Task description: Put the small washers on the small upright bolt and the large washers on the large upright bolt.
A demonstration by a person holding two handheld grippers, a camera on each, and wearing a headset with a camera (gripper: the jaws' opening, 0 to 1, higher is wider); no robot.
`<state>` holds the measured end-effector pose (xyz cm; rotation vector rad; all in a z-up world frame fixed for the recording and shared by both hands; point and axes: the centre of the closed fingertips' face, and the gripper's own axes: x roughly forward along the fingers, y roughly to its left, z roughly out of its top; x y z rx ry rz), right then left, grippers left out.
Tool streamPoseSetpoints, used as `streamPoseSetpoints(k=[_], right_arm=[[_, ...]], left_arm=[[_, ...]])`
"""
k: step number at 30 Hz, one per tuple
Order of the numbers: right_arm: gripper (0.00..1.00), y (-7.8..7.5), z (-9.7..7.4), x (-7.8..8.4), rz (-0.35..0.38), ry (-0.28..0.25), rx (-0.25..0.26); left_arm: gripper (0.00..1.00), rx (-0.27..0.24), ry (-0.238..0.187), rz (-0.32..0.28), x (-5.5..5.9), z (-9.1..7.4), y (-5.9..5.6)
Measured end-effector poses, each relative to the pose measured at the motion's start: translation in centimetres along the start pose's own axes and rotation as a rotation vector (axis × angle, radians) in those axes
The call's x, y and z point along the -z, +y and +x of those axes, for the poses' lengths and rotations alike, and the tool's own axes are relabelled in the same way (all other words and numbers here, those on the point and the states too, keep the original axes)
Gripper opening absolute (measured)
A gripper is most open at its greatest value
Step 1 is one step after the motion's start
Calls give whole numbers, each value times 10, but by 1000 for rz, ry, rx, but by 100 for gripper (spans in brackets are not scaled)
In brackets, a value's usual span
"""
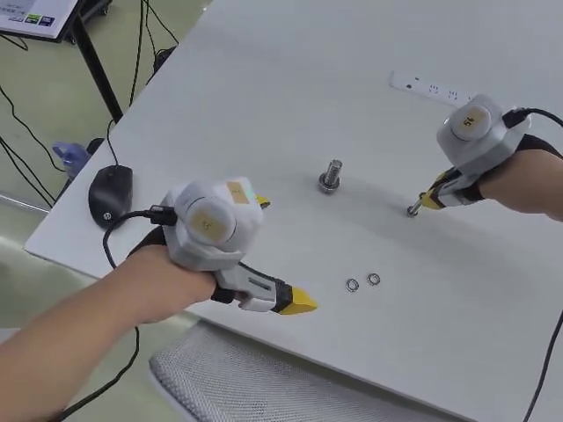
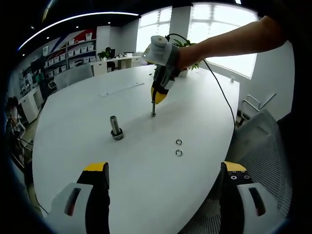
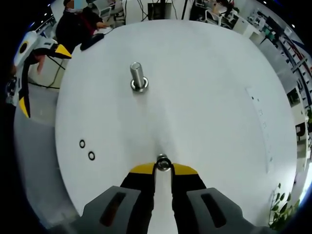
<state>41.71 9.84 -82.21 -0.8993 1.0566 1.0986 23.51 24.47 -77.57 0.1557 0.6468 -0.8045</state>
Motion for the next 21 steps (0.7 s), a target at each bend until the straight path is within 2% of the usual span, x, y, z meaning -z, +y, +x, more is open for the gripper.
streamPoseSetpoints(k=[17,21], right_arm=[[12,5,15,11,-7,21,-10],[12,5,19,12,-10,25,-14]], left_arm=[[92,-5,5,-7,3,2,4],[91,-10,-11,-16,2,2,6]])
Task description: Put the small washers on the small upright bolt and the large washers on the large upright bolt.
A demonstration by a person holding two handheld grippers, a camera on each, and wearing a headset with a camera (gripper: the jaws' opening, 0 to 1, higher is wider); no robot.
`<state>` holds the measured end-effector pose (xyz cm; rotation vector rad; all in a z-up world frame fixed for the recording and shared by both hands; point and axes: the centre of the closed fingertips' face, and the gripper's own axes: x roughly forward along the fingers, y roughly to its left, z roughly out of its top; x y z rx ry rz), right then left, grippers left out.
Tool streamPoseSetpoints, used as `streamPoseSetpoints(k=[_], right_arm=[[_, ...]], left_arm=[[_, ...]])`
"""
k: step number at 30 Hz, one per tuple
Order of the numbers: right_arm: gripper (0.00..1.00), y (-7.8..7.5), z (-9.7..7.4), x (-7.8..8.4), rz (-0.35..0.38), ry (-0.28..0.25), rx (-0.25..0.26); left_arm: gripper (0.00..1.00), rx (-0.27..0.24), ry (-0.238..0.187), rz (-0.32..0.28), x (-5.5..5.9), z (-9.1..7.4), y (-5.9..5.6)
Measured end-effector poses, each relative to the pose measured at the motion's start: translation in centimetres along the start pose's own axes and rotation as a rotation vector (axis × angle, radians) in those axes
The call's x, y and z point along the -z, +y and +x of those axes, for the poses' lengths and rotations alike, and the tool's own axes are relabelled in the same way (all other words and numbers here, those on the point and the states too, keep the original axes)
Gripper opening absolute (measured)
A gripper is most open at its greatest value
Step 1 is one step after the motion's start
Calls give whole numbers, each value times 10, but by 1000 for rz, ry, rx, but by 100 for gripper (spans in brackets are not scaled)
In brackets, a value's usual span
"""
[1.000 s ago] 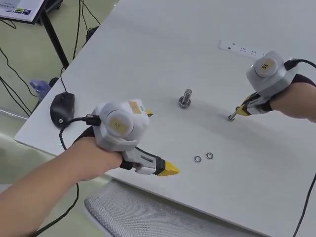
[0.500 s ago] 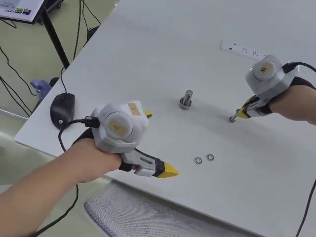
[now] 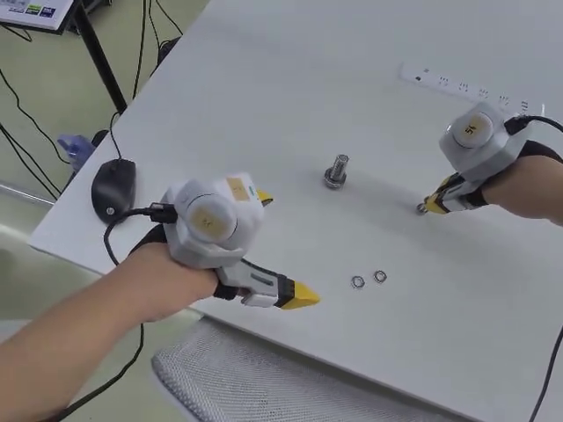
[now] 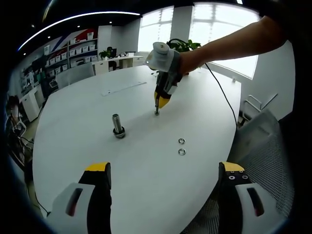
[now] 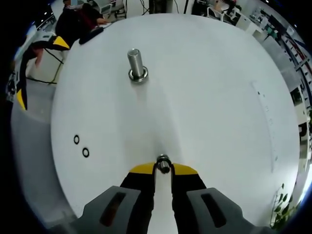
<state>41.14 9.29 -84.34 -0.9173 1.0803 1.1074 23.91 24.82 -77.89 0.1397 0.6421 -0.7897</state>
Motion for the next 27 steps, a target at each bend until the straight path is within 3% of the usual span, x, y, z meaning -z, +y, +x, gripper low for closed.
streamPoseSetpoints(k=[11,27], right_arm=[[12,3,11,2,-17,14,1],[13,3,20,2,-40,12,2]], left_arm=[[94,12,-12,6,-2,1,0],[94,28,10,7,3,7,-2]])
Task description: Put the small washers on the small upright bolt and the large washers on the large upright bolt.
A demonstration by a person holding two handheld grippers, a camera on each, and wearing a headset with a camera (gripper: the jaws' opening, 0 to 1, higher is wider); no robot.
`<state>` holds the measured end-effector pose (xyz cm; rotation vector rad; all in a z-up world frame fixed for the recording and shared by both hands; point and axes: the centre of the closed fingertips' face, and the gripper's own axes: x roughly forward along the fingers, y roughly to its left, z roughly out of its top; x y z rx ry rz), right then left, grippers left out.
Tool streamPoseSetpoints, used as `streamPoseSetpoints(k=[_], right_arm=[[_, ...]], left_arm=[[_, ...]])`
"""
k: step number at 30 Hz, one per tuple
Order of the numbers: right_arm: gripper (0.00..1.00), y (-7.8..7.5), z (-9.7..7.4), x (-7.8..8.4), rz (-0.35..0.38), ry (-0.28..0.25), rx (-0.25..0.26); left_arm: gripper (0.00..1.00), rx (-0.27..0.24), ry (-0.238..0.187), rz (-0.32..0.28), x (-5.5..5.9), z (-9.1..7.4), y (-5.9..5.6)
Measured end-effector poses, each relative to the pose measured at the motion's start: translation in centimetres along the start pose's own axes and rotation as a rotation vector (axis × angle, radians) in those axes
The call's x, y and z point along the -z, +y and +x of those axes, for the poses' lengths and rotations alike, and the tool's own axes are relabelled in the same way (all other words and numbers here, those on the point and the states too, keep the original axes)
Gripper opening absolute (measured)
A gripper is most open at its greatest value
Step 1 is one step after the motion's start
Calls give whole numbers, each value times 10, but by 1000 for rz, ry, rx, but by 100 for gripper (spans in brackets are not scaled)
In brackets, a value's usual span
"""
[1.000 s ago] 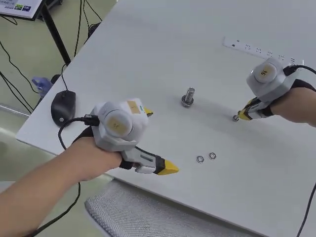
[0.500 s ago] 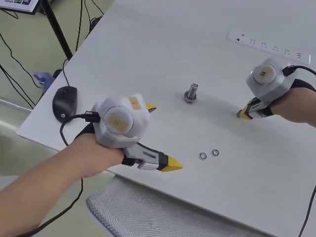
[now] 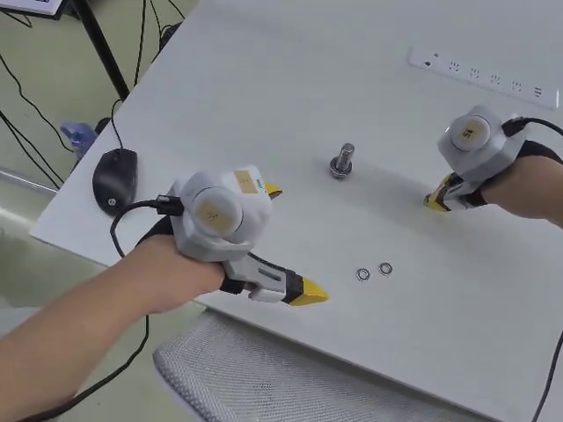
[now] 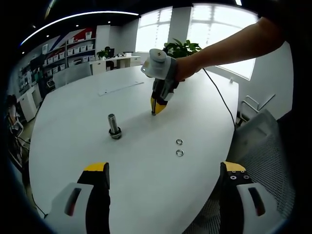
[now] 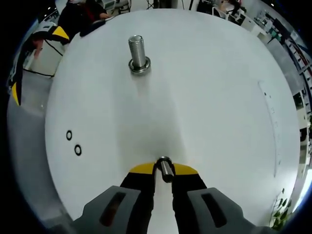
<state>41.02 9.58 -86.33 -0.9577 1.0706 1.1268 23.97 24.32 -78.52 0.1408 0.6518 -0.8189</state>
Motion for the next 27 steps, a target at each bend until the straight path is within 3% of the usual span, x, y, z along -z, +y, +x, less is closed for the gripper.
streamPoseSetpoints(k=[14,27], right_arm=[[14,-4,2,-1,27,-12,-10],[22,-1,-16,-17,-7,-47,-5]], left_arm=[[93,13,4,-2,1,2,-3],[95,19,-3,2,-1,0,-6]])
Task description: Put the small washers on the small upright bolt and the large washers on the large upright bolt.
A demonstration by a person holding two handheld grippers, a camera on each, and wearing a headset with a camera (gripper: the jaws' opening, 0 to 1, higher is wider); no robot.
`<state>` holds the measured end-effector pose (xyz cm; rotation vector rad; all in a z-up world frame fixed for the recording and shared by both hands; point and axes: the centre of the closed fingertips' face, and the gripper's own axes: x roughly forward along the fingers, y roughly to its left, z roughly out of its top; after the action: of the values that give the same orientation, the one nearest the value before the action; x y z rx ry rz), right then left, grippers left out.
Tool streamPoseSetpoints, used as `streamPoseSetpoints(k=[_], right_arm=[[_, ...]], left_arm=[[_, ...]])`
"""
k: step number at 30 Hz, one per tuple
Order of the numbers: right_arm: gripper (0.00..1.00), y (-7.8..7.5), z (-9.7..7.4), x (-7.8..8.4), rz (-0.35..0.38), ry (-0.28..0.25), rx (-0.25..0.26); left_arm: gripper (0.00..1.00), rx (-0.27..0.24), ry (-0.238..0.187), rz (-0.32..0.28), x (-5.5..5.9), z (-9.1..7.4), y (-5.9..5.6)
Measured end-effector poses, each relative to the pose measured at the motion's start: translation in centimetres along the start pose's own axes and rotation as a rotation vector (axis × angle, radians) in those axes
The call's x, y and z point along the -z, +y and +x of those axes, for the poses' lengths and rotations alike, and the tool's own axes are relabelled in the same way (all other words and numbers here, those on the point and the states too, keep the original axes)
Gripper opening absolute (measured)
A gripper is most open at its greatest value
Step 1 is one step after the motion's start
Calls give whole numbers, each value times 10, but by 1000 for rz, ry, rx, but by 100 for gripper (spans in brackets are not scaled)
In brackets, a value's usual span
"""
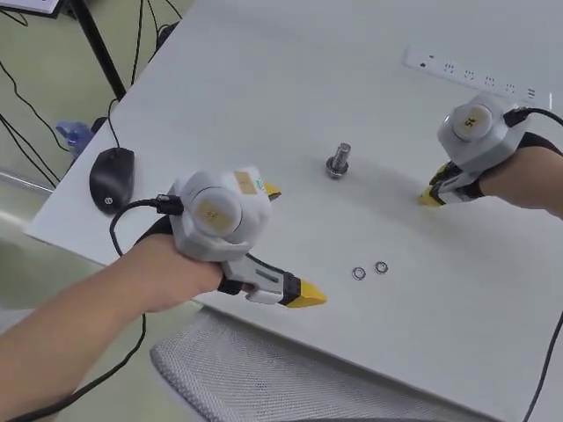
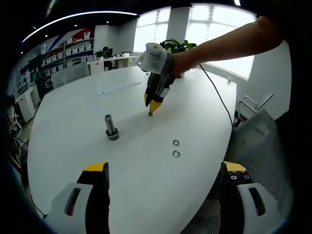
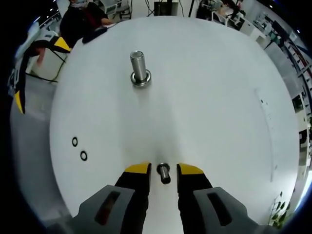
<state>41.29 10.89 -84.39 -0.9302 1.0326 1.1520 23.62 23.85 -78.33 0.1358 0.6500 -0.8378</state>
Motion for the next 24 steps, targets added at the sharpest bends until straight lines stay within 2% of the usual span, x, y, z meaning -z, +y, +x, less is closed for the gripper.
streamPoseSetpoints(k=[9,14,24], right_arm=[[23,10,-12,-15,-45,-14,-3],[24,22,-15,-21,-74,-21,-18],[26,46,-22,-24,-116,-25,-50]], left_arm=[[95,-5,-4,5,-3,-4,-2],[95,-9,-10,6,-5,-8,-3],[95,-9,-14,7,-9,-12,-7]])
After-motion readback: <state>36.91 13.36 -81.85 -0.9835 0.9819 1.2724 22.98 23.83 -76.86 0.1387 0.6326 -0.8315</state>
